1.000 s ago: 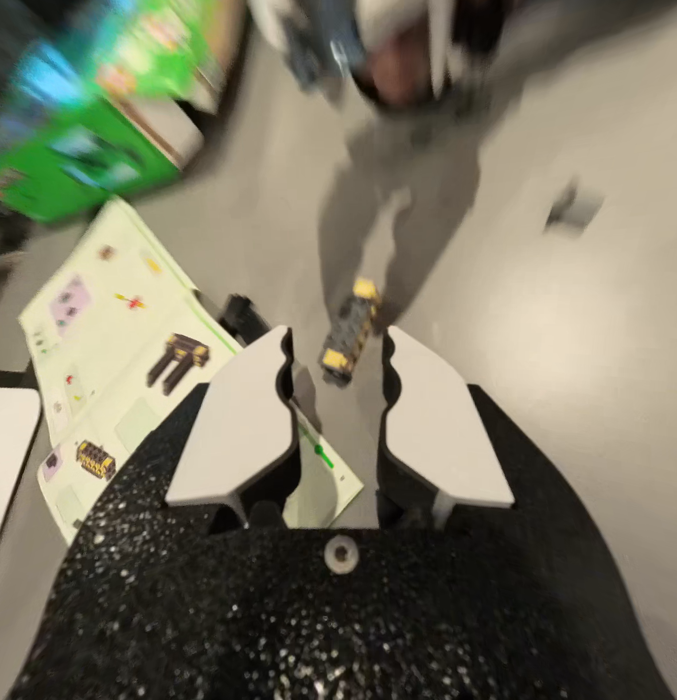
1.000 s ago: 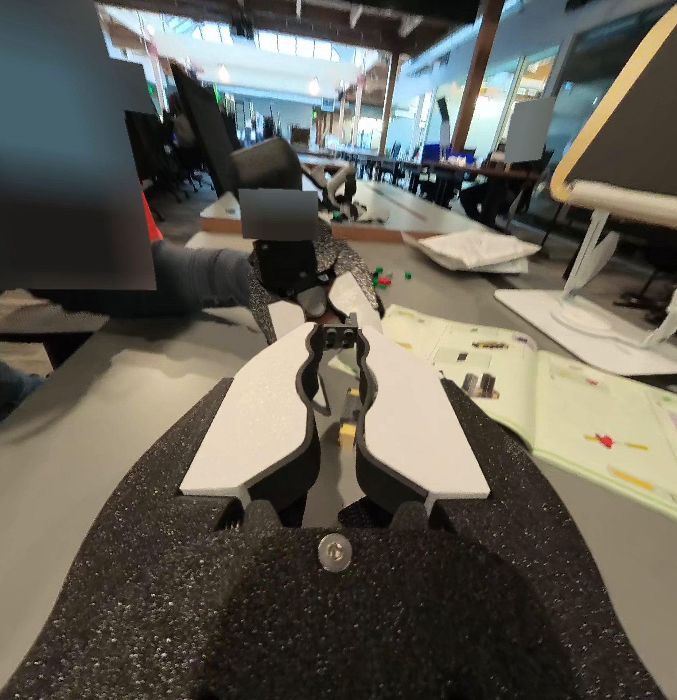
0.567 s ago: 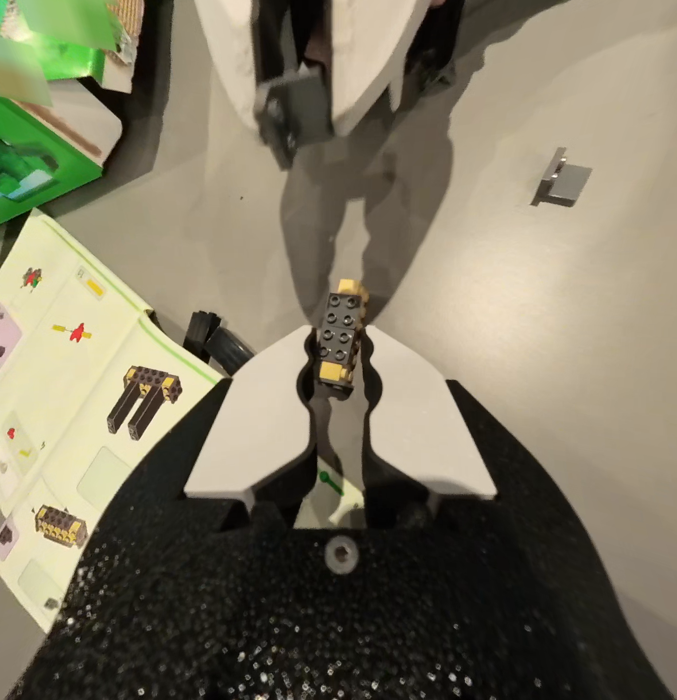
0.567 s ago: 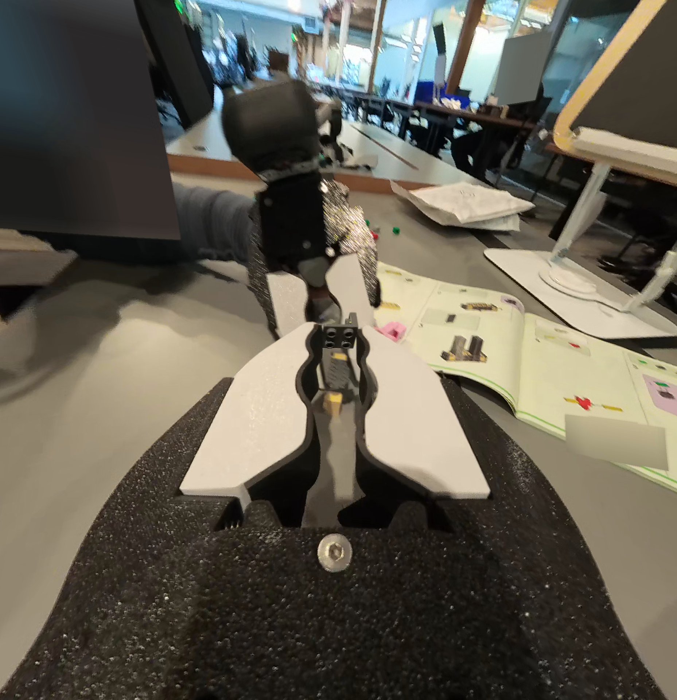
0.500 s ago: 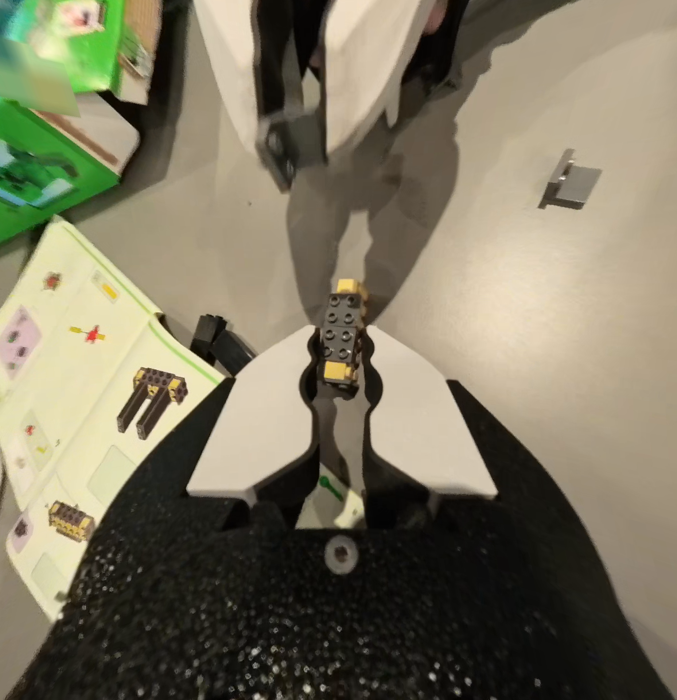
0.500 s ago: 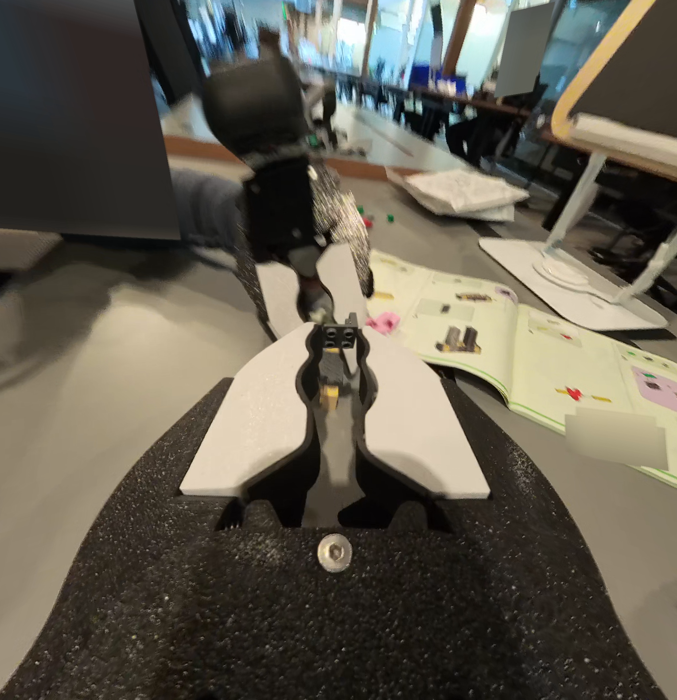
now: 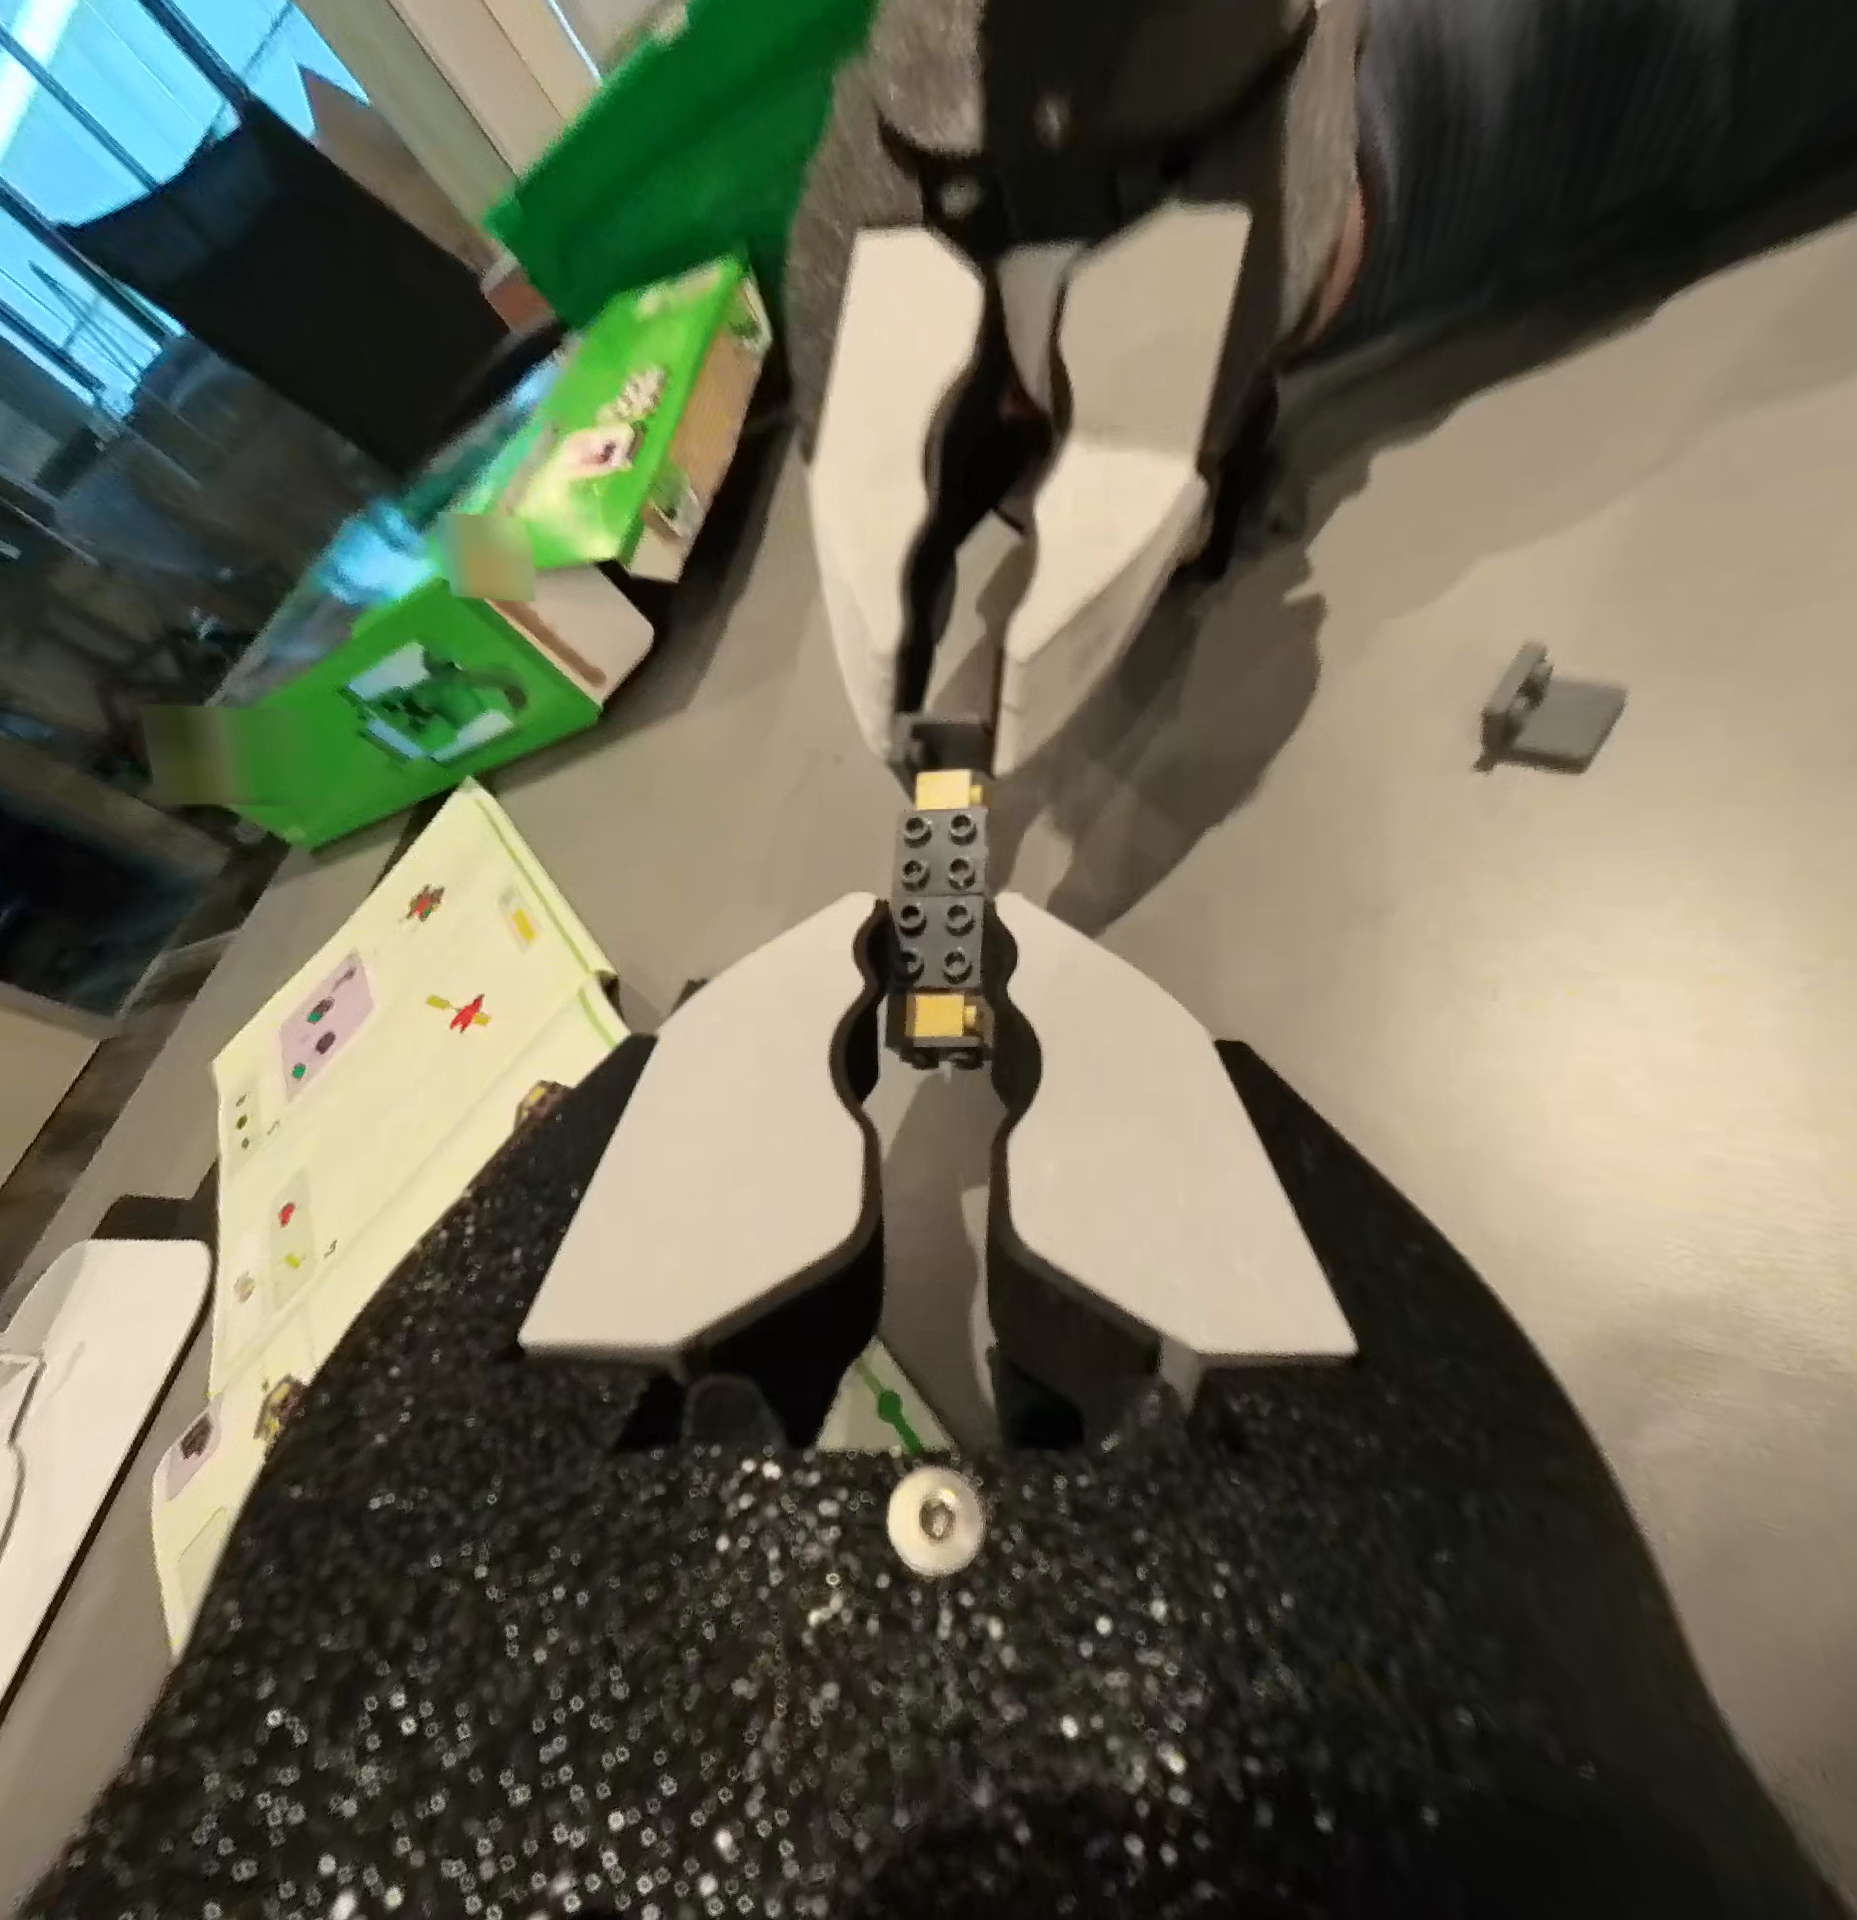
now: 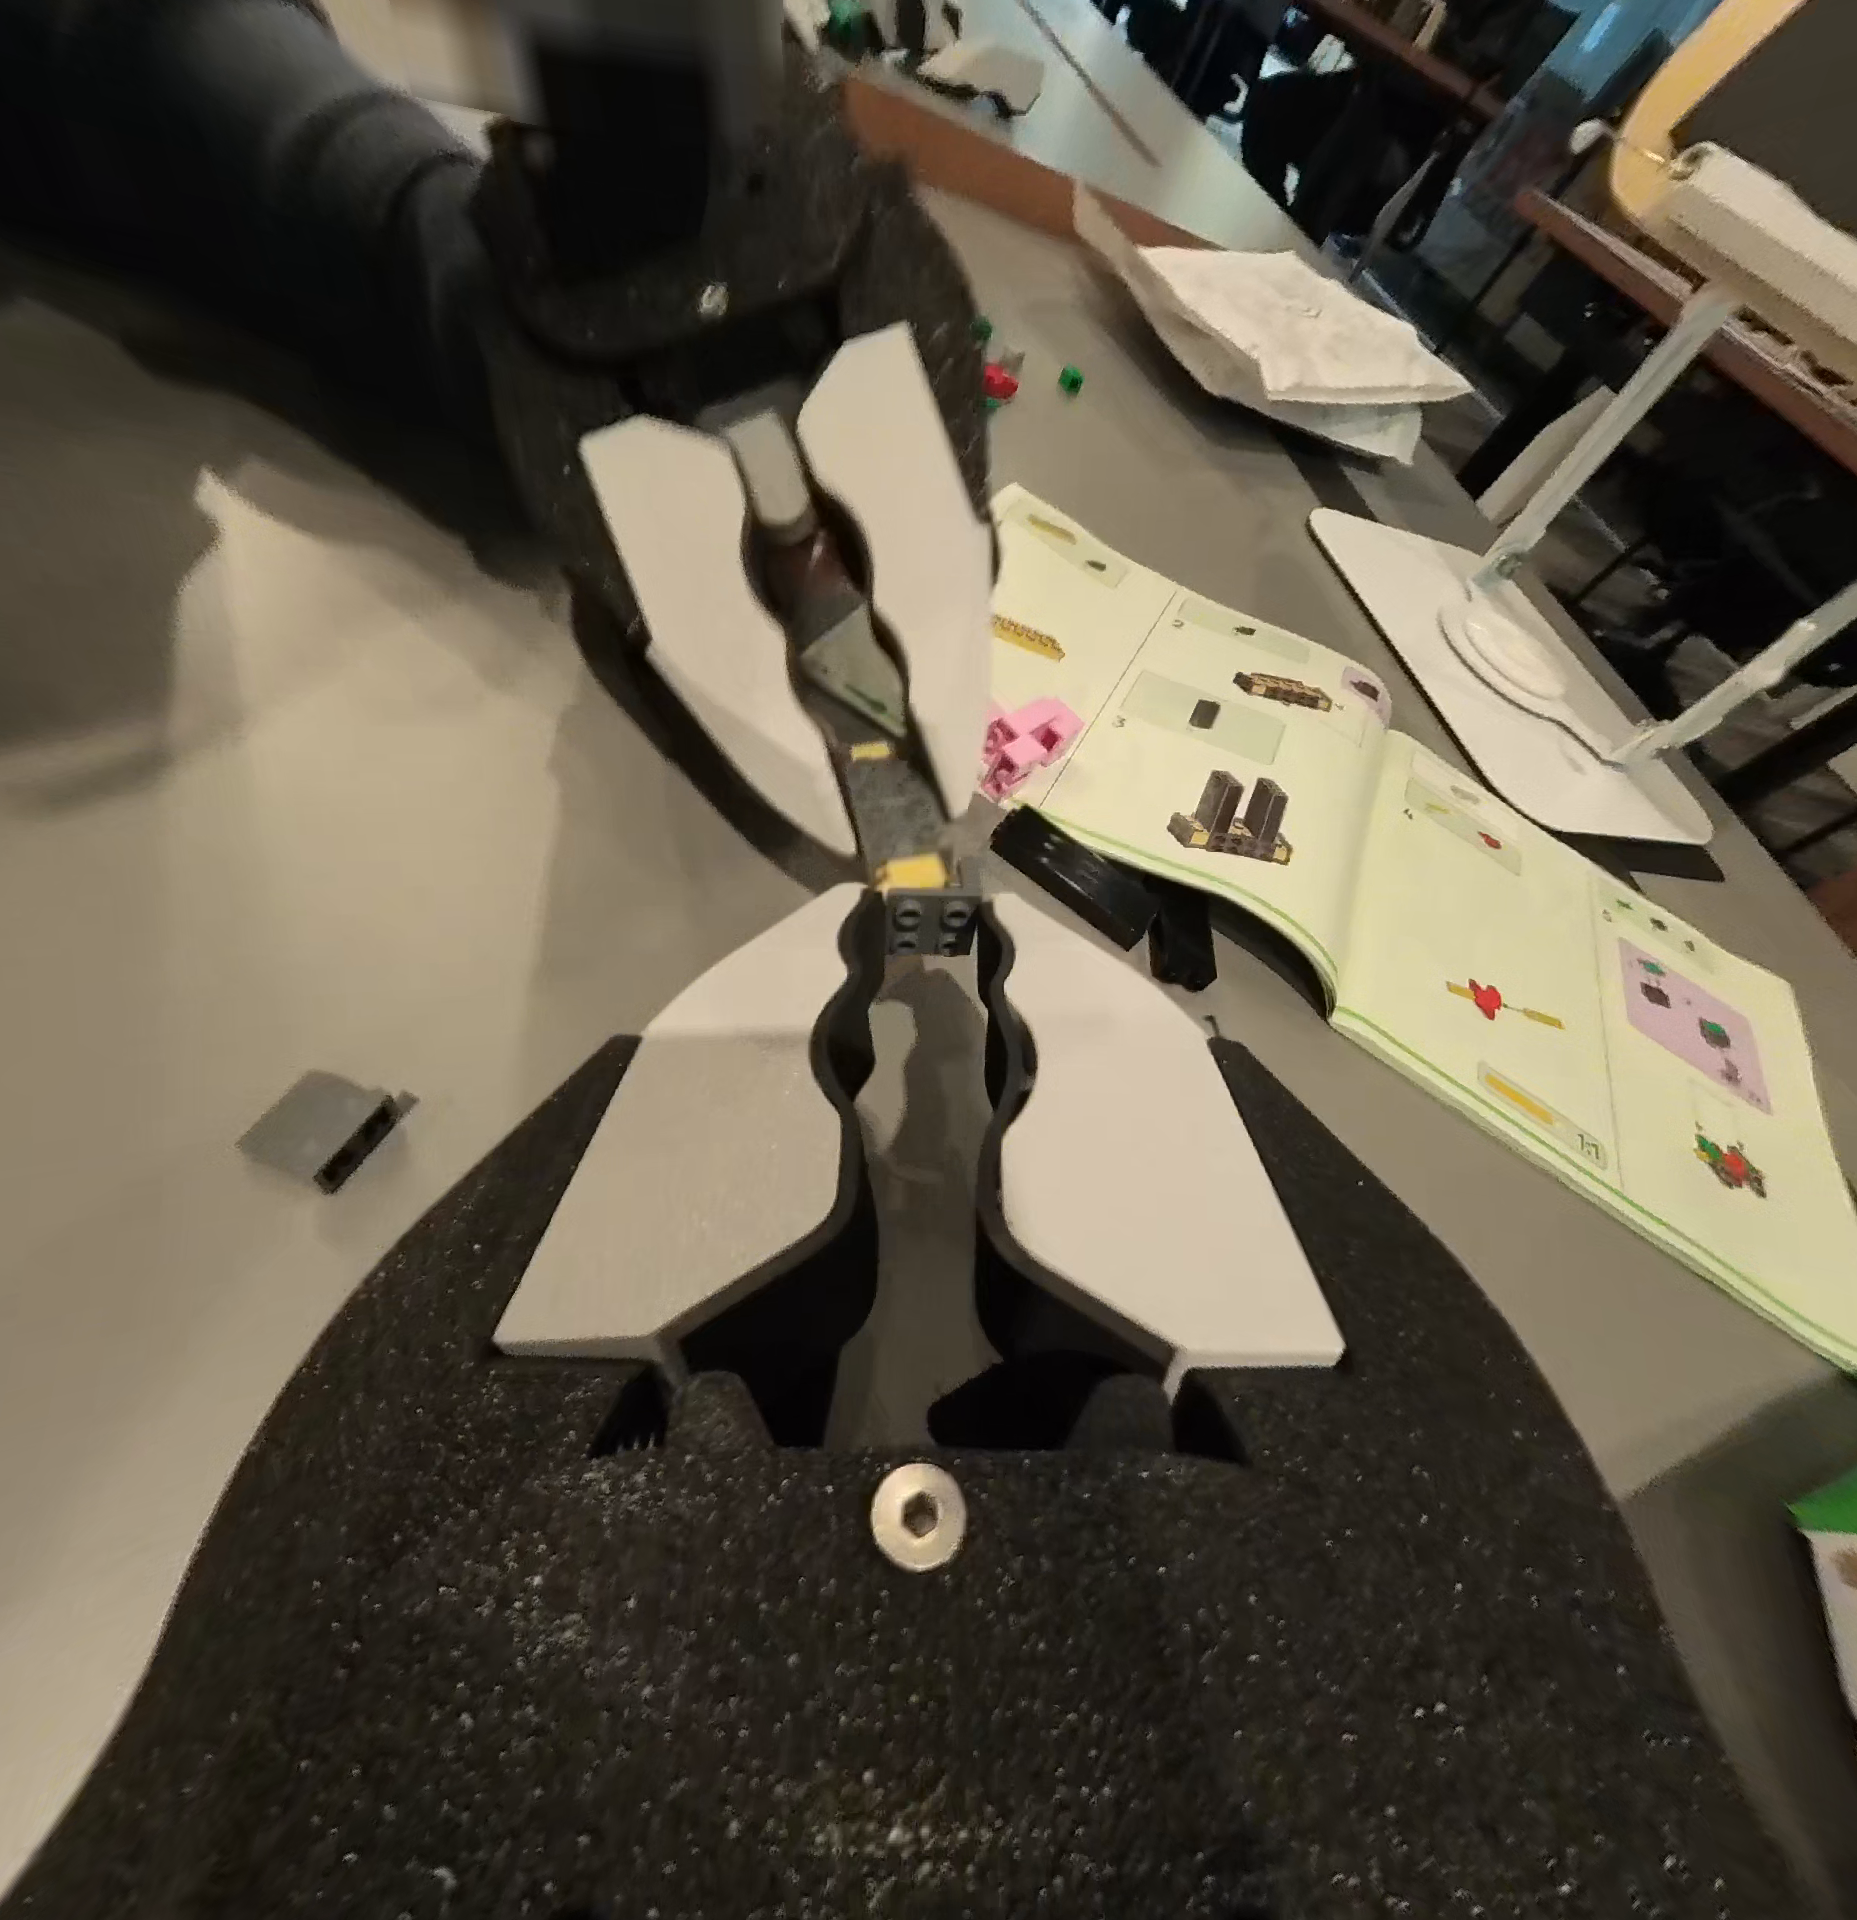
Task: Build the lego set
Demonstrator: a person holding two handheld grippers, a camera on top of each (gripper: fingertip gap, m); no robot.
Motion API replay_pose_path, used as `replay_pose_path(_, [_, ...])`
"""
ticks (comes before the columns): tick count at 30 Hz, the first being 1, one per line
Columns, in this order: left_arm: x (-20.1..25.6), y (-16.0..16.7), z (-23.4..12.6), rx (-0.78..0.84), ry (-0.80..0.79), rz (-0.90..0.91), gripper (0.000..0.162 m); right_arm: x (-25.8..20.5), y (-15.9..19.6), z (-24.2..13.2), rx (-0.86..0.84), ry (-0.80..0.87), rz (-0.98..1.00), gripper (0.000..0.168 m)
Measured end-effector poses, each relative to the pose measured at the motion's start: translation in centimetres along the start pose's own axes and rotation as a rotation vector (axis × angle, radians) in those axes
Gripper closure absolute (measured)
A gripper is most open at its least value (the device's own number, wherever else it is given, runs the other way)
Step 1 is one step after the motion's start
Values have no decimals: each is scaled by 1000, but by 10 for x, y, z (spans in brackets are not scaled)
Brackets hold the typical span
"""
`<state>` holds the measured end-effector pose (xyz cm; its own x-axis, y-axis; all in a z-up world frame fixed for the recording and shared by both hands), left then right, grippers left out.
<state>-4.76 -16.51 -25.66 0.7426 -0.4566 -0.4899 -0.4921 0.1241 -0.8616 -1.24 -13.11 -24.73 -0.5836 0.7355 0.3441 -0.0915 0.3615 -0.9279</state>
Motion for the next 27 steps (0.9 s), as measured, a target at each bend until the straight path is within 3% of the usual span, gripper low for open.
replay_pose_path(18, [4,1,-1,14,41,50,146,-3,2,2,-49,-6,-119,152])
replay_pose_path(27, [13,22,1,-206,147,-170,146,-4,23,-2,-212,-35,152,151])
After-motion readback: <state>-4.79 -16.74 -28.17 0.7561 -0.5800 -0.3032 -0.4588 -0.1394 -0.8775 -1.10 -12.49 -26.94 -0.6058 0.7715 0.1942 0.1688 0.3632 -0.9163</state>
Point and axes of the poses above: each gripper's, where its closed fingertips meet, z out along the fingers, y out of its underside, x = y × z across the jaws, the point moved 2 cm from there along -z, back along the fingers, and after that the axes turned 15 degrees about x, right-handed, at the moved point
